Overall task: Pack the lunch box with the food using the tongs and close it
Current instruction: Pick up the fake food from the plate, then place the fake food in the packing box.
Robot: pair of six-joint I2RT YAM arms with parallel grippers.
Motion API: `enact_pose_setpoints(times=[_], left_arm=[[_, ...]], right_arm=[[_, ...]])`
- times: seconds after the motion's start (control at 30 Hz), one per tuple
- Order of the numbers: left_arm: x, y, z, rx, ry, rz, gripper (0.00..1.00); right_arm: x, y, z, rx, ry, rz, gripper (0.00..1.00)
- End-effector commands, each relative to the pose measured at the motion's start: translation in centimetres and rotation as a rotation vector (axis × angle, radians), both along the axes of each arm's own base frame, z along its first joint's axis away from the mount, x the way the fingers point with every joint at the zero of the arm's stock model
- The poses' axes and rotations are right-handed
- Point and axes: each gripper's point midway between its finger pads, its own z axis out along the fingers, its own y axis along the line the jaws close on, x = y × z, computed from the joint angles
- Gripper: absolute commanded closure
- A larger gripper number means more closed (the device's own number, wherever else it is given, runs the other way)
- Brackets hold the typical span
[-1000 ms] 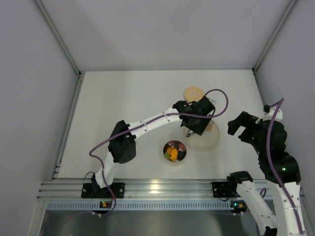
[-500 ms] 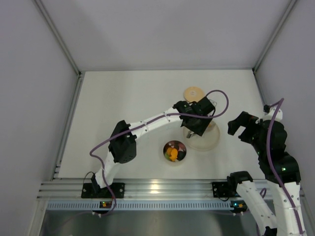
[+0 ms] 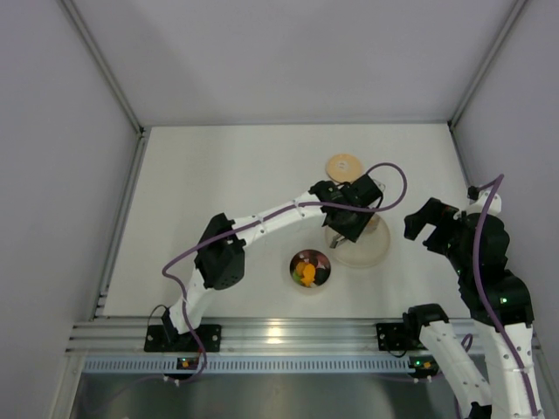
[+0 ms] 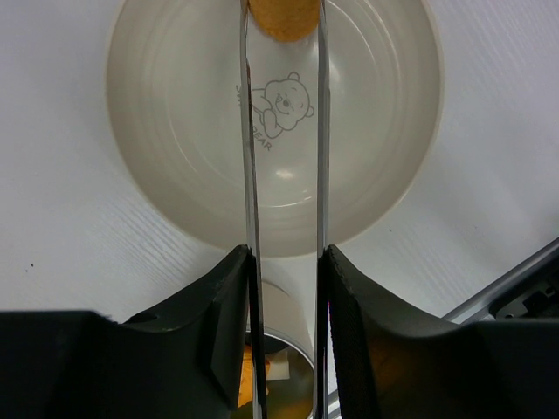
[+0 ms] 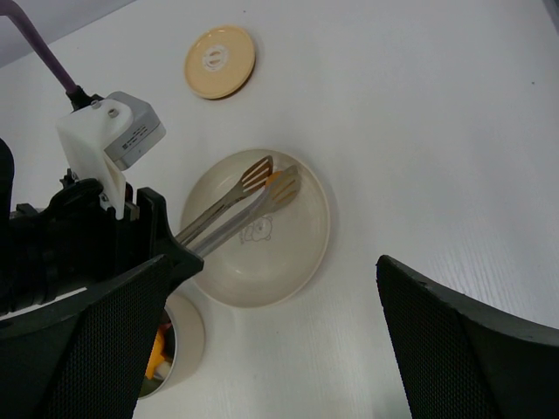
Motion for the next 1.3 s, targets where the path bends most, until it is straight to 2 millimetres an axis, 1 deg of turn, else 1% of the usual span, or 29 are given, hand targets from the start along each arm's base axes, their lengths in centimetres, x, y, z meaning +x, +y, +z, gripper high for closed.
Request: enact_pose_setpoints(times=[0.0,0.03,0.07,0.13,0.17,0.23,0.33,0.53,0.57,0.63,0.67,0.7,0.73,0.77,0.83,0.87,0.93,0.97,1.0,1.03,1.07,1.1,1.13,1.17,1.2,1.27], left_arm=[[-0.4,-0.2,1.4,-0.018,-0.026,-0.027,0.57],[-0.3,-0.2,1.7,-0.021,-0.034,-0.026,0.58],[-0.4,-0.2,2.5,-0.033,-0.046,-0.025,0.58],[-0.4,-0.1,3.4,-0.046,-0.057,-0.026,0.58],[-0.4,0.0,4.3,-0.061,-0.070,-0.027,0.58],[-0.4,0.2,5.3,-0.075,-0.083,-0.023,0.58],[-0.4,0.7,6.8,-0.089,-0.105,-0.017,0.57],[-0.7,1.8,8.1,-0.086,-0.120,-0.007,0.57],[-0.9,2.1,8.6,-0.090,-0.125,-0.009,0.57],[-1.2,2.5,8.7,-0.087,-0.121,-0.002,0.57],[-1.3,2.9,9.3,-0.093,-0.124,0.000,0.57],[-1.5,3.2,9.5,-0.094,-0.125,0.003,0.57],[-1.7,3.6,9.2,-0.083,-0.124,0.009,0.57],[-2.0,4.1,10.0,-0.096,-0.130,0.011,0.58],[-2.5,4.7,10.5,-0.102,-0.131,0.017,0.57],[-3.0,5.4,10.9,-0.108,-0.129,0.018,0.57],[-3.7,6.1,11.1,-0.111,-0.121,0.021,0.57],[-4.3,7.0,11.3,-0.108,-0.119,0.022,0.57],[-5.0,7.4,11.3,-0.102,-0.114,0.021,0.57],[-5.4,8.2,12.2,-0.120,-0.124,0.023,0.57],[-5.8,8.9,11.7,-0.104,-0.116,0.025,0.57],[-6.4,9.7,12.5,-0.124,-0.117,0.030,0.57],[-6.8,10.2,12.6,-0.127,-0.110,0.029,0.57],[-7.3,11.0,12.2,-0.113,-0.096,0.036,0.57],[-7.9,11.8,13.0,-0.133,-0.097,0.035,0.57],[-8.7,12.9,13.1,-0.135,-0.090,0.040,0.57]], right_arm=[[-0.3,-0.4,0.8,0.003,-0.013,-0.024,0.00],[-0.3,-0.4,0.8,0.004,-0.013,-0.021,0.00],[-0.3,-0.4,0.8,0.004,-0.013,-0.023,0.00],[-0.2,-0.4,0.8,0.005,-0.011,-0.023,0.00],[-0.2,-0.4,0.8,0.006,-0.013,-0.024,0.00],[-0.1,-0.3,0.7,0.007,-0.011,-0.022,0.00],[0.0,-0.3,0.6,0.009,-0.010,-0.020,0.00],[0.4,-0.2,0.2,0.011,-0.002,-0.018,0.01],[0.4,-0.1,0.1,0.011,0.000,-0.015,0.01],[0.6,-0.1,0.0,0.014,0.000,-0.015,0.01],[0.6,0.0,0.0,0.016,0.000,-0.012,0.01],[0.6,0.0,-0.1,0.016,0.001,-0.012,0.00],[0.7,0.1,-0.1,0.017,0.001,-0.011,0.00],[0.8,0.0,-0.2,0.017,0.000,-0.012,0.01],[0.9,0.1,-0.5,0.020,0.008,-0.010,0.01],[1.0,0.2,-0.5,0.024,0.003,-0.006,0.01],[1.1,0.3,-0.8,0.027,0.010,-0.008,0.01],[1.2,0.4,-0.9,0.028,0.013,-0.003,0.01],[1.3,0.4,-1.0,0.028,0.013,-0.003,0.01],[1.3,0.4,-1.0,0.030,0.011,-0.004,0.01],[1.4,0.4,-1.0,0.030,0.010,-0.004,0.01],[1.5,0.4,-1.1,0.028,0.013,-0.002,0.00],[1.5,0.4,-1.1,0.029,0.013,-0.005,0.01],[1.6,0.4,-1.2,0.027,0.014,-0.003,0.00],[1.6,0.4,-1.3,0.027,0.017,-0.005,0.01],[1.7,0.4,-1.4,0.027,0.019,-0.003,0.01]])
